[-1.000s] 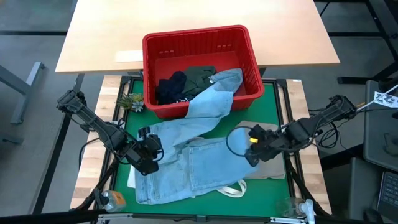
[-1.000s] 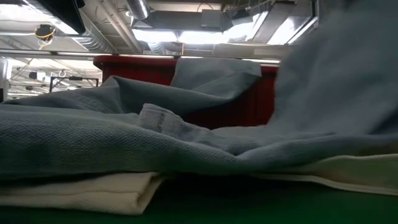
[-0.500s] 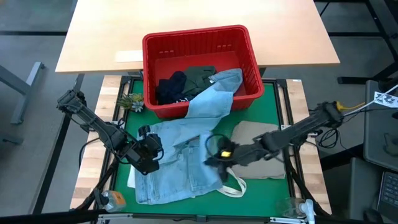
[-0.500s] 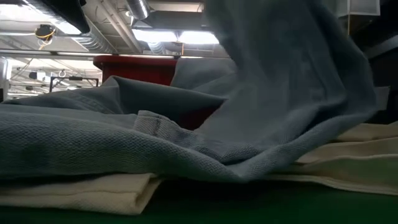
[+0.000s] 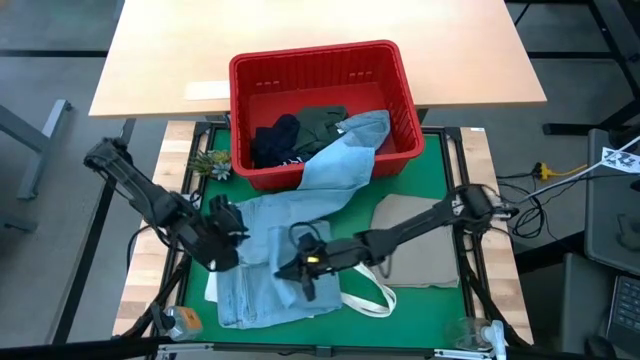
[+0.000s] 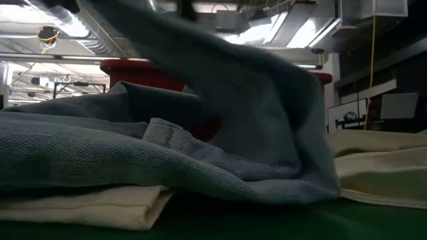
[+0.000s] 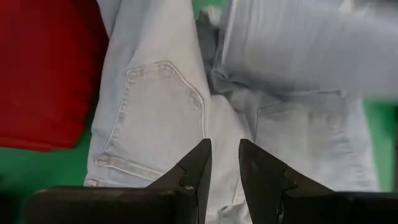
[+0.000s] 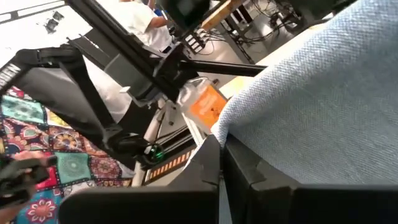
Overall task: Fold Laundry from Bin
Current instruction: Fold the light blue pants
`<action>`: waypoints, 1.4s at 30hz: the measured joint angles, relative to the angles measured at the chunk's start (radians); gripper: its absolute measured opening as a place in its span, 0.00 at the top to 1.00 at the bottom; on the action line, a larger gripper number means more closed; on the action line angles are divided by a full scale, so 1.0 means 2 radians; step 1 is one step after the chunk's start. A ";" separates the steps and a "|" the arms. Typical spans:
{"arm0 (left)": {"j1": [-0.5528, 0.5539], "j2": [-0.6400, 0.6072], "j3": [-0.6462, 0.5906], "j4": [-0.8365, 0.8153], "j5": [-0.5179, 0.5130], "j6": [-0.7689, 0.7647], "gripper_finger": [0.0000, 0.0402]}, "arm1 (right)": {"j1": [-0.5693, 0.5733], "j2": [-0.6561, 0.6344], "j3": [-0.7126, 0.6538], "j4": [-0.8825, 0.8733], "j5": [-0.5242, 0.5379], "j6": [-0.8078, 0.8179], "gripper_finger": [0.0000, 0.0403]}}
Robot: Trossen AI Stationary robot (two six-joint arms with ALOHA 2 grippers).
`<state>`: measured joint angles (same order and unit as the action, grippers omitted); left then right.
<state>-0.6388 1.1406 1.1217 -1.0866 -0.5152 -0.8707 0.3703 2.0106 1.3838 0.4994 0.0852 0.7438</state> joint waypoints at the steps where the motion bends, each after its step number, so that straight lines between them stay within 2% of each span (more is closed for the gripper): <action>1: 0.000 -0.009 0.000 0.000 0.000 0.000 0.81 | 0.000 0.017 0.016 -0.001 -0.001 -0.004 0.99; 9: 0.000 -0.058 0.000 -0.002 -0.007 -0.001 0.81 | 0.001 0.133 0.167 -0.008 -0.053 -0.025 0.99; 17: 0.000 -0.070 0.000 -0.002 -0.012 0.004 0.81 | 0.001 0.210 0.284 -0.070 -0.043 -0.049 0.99; 22: 0.001 -0.070 0.000 -0.002 -0.012 0.004 0.81 | 0.000 0.234 0.295 -0.078 -0.018 -0.049 0.99; 35: 0.001 -0.070 0.000 -0.002 -0.012 0.004 0.81 | 0.001 0.241 0.295 -0.046 -0.010 -0.048 0.93; 39: 0.001 -0.070 0.000 -0.002 -0.012 0.004 0.81 | 0.001 0.241 0.295 -0.039 -0.013 -0.048 0.89; 42: 0.001 -0.070 0.000 -0.002 -0.012 0.005 0.81 | 0.001 0.241 0.295 -0.035 -0.019 -0.048 0.82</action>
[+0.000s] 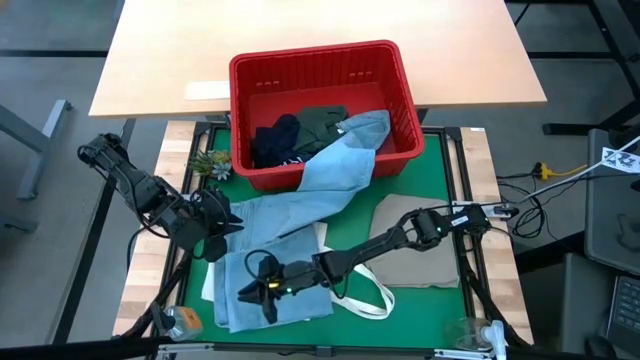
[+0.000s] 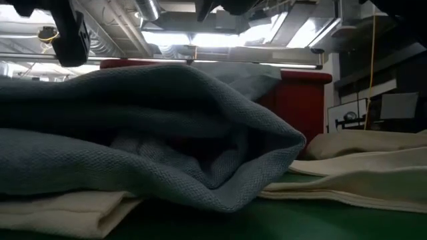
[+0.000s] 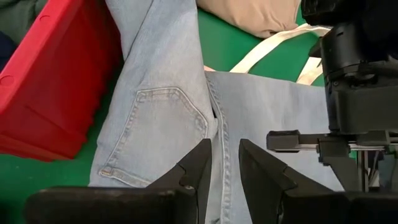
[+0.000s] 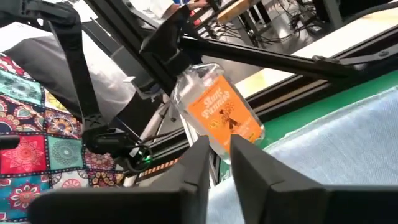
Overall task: Fold Laundry from Bin
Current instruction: Fold the light blue pants
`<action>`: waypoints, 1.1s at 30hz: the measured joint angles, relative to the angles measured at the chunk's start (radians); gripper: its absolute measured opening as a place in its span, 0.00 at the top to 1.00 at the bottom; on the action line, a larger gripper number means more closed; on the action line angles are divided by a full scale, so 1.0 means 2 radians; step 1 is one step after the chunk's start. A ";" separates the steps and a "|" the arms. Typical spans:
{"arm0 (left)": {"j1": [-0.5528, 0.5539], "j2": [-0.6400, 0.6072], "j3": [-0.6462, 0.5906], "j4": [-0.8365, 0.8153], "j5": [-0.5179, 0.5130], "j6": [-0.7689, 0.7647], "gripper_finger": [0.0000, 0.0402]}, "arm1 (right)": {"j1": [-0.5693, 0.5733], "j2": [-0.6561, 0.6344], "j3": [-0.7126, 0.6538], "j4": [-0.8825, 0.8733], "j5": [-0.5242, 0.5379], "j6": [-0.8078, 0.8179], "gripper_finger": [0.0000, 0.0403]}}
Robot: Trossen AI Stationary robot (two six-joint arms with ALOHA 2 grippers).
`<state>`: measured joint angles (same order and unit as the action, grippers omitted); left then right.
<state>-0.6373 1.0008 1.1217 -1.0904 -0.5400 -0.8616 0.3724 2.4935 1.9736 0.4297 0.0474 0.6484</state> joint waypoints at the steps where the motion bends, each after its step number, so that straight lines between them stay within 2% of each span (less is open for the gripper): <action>1: 0.000 0.000 0.000 0.000 0.000 0.000 0.81 | 0.000 0.000 0.000 0.000 0.000 0.000 0.79; 6: 0.000 0.001 0.000 0.001 0.021 -0.015 0.81 | -0.006 -0.002 0.000 0.003 -0.013 -0.013 0.67; 12: -0.010 0.014 0.000 0.004 0.075 -0.064 0.81 | -0.037 -0.040 0.000 -0.020 -0.156 -0.060 0.65; 14: -0.020 0.025 0.000 0.004 0.078 -0.069 0.81 | -0.042 -0.056 0.001 -0.051 -0.183 -0.079 0.65; 17: -0.036 0.046 0.000 0.004 0.079 -0.079 0.81 | -0.043 -0.082 0.000 -0.131 -0.190 -0.129 0.65; 21: -0.051 0.079 0.000 0.010 0.079 -0.079 0.81 | -0.041 -0.140 0.000 -0.276 -0.144 -0.212 0.65; 25: -0.054 0.114 0.000 0.034 0.074 -0.079 0.81 | -0.042 -0.199 0.000 -0.429 -0.052 -0.269 0.65; 33: -0.036 0.191 0.000 0.126 0.048 -0.075 0.81 | -0.045 -0.306 0.000 -0.639 0.092 -0.318 0.65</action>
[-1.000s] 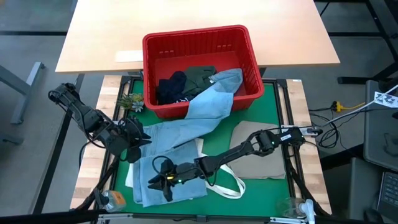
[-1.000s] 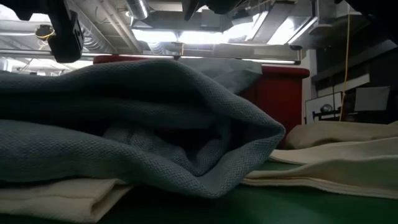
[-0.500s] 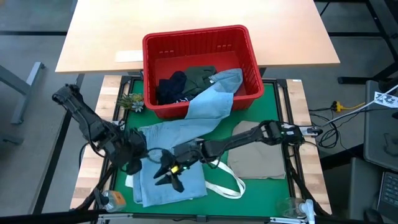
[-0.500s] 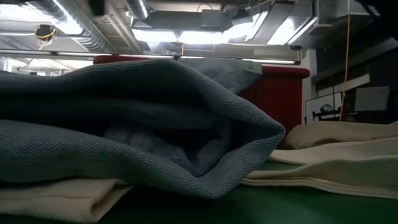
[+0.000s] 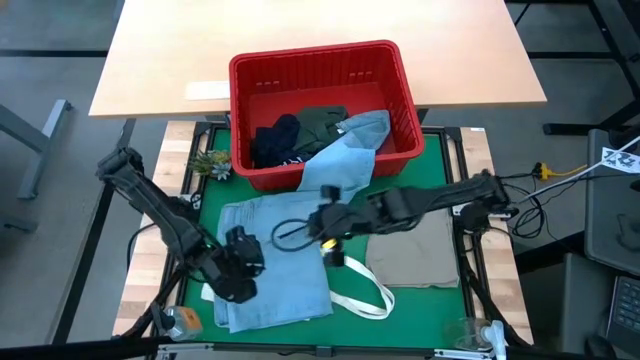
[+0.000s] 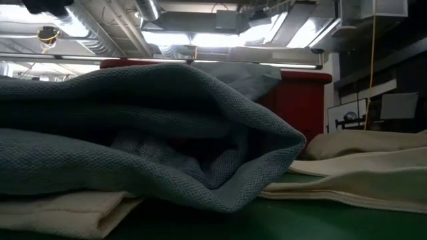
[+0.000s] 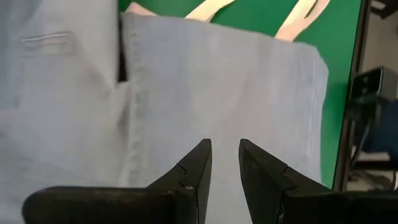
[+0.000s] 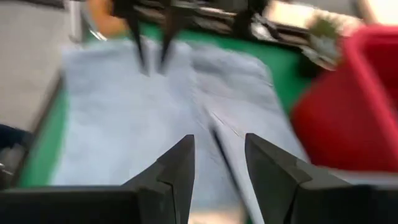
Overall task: Fold Laundry from Bin
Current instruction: Fold the light blue pants
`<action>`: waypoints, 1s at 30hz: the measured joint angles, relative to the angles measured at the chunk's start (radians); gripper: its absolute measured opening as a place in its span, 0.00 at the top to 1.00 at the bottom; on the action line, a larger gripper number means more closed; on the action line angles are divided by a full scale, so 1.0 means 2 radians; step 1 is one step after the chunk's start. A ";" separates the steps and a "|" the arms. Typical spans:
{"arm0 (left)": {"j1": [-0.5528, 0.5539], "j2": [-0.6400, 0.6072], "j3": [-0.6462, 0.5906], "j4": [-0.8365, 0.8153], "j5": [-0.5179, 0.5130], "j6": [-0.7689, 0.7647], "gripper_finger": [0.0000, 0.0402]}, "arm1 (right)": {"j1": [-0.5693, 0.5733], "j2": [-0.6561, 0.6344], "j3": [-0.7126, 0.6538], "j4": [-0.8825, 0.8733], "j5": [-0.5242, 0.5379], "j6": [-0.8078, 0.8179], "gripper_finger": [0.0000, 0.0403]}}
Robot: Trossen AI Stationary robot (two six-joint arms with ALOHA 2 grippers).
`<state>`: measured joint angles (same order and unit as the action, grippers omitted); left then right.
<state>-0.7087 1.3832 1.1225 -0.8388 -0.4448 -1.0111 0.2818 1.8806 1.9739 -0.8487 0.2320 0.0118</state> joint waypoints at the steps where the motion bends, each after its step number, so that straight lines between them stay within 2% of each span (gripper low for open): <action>1: 0.003 0.009 0.000 0.013 0.000 0.000 0.81 | -0.001 -0.011 0.000 -0.023 0.012 -0.001 0.65; 7: 0.022 0.058 0.000 0.100 0.001 0.023 0.81 | -0.028 -0.073 0.000 -0.158 0.060 -0.012 0.65; 15: 0.053 0.075 0.000 0.161 0.001 0.040 0.81 | -0.081 -0.089 -0.004 -0.364 0.064 -0.035 0.65; 22: 0.081 0.075 0.000 0.173 0.000 0.040 0.81 | -0.093 -0.097 -0.082 -0.345 0.049 -0.073 0.65; 26: 0.094 0.075 0.000 0.174 0.001 0.040 0.81 | -0.092 -0.098 -0.143 -0.284 0.048 -0.087 0.65; 30: 0.104 0.075 0.000 0.174 0.000 0.041 0.81 | -0.092 -0.097 -0.191 -0.225 0.083 -0.100 0.65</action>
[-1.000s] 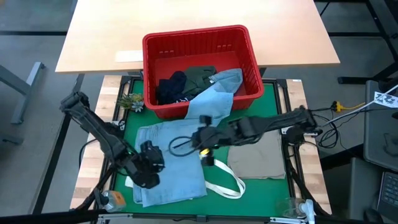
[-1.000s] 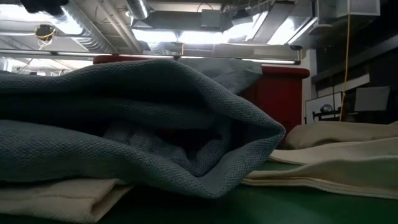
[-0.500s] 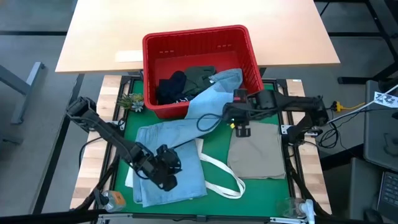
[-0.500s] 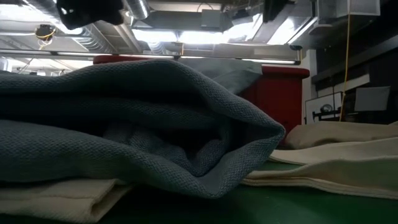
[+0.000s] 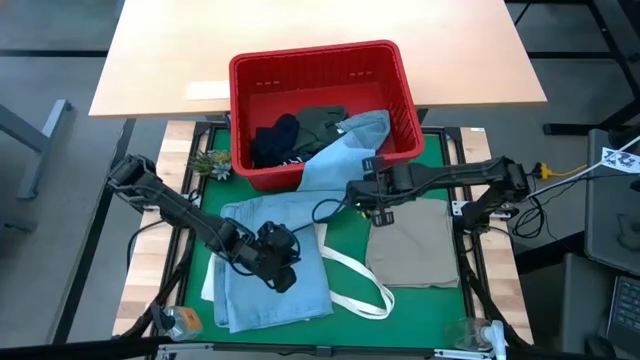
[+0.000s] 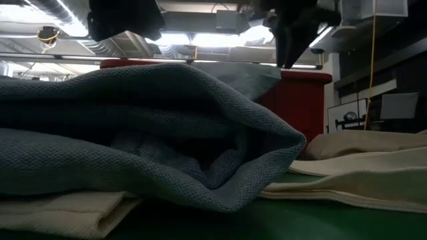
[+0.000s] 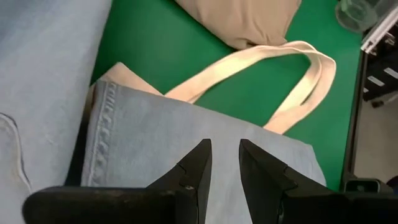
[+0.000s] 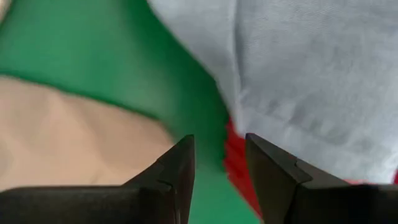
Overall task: Fold Laundry from Bin
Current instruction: Fold the light blue pants
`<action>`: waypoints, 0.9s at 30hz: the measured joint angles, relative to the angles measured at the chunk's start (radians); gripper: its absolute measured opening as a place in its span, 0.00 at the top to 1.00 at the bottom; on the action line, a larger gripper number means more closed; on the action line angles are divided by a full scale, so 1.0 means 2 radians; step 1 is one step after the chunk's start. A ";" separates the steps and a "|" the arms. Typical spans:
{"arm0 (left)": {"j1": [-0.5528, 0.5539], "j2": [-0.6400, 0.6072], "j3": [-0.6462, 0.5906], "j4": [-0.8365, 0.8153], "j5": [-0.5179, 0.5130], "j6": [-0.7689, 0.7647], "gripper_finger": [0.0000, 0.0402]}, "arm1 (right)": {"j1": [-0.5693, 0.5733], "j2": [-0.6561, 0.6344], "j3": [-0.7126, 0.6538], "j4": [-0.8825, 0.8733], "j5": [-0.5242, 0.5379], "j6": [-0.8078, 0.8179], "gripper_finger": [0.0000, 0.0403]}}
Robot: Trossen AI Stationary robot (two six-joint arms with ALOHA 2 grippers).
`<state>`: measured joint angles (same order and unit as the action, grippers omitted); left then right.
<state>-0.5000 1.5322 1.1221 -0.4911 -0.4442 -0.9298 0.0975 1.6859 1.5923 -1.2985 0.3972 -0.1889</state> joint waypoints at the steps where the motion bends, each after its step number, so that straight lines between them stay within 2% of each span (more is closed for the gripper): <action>1: 0.002 0.000 0.000 0.000 0.000 0.000 0.81 | 0.000 0.000 -0.009 0.011 0.015 -0.006 0.65; 4: 0.006 0.000 0.000 0.000 0.000 0.000 0.81 | 0.000 0.000 -0.028 0.039 0.049 -0.021 0.65; 11: 0.013 0.000 0.000 0.002 -0.008 0.002 0.81 | 0.000 0.000 -0.054 0.052 0.049 -0.050 0.65; 20: 0.035 0.000 0.000 0.074 -0.019 0.107 0.81 | 0.000 0.000 -0.070 0.079 0.049 -0.067 0.65; 23: 0.046 0.000 0.000 0.101 -0.021 0.146 0.81 | 0.000 0.000 -0.071 0.079 0.048 -0.067 0.70; 27: 0.060 0.000 0.000 0.127 -0.022 0.181 0.81 | 0.000 0.000 -0.071 0.079 0.049 -0.067 0.85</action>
<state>-0.3800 1.5318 1.1221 -0.2376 -0.4874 -0.5683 0.0975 1.6859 1.4506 -1.1412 0.4946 -0.3237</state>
